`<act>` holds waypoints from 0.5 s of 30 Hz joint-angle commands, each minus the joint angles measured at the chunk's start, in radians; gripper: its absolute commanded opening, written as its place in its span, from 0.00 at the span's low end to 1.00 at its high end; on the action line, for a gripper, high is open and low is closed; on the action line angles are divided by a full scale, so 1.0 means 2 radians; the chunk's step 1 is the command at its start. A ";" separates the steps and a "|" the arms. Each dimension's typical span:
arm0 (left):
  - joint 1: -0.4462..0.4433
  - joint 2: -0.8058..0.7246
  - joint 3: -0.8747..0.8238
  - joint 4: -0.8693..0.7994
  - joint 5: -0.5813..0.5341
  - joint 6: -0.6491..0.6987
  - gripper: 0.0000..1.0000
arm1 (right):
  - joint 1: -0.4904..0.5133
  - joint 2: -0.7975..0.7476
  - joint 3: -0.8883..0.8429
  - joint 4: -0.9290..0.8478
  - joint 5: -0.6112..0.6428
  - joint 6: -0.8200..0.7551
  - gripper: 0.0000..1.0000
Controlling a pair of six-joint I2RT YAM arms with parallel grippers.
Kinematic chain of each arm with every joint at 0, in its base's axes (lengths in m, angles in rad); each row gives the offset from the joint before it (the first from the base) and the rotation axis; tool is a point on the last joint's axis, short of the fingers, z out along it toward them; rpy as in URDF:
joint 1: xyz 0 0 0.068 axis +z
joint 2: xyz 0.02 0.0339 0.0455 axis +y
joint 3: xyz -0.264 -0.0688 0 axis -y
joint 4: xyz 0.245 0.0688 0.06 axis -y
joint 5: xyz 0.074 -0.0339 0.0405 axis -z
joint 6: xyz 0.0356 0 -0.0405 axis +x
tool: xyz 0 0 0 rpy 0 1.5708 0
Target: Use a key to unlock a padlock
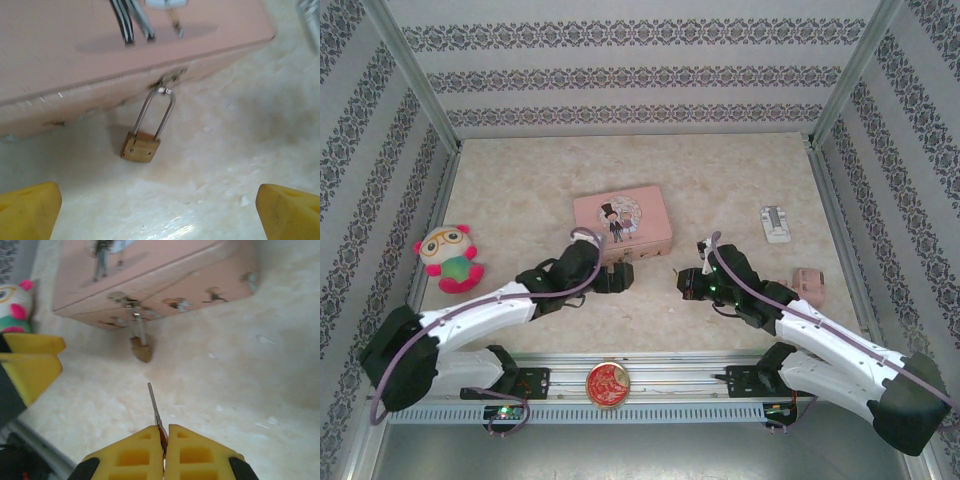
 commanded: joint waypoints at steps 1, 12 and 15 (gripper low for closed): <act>-0.020 0.037 0.027 -0.018 -0.050 0.002 0.96 | 0.010 -0.007 -0.018 -0.033 0.047 0.021 0.00; -0.050 0.151 0.090 -0.037 -0.131 0.036 0.82 | 0.014 0.000 -0.029 -0.045 0.079 0.044 0.00; -0.051 0.179 0.100 -0.034 -0.133 0.036 0.74 | 0.015 0.002 -0.029 -0.048 0.088 0.048 0.00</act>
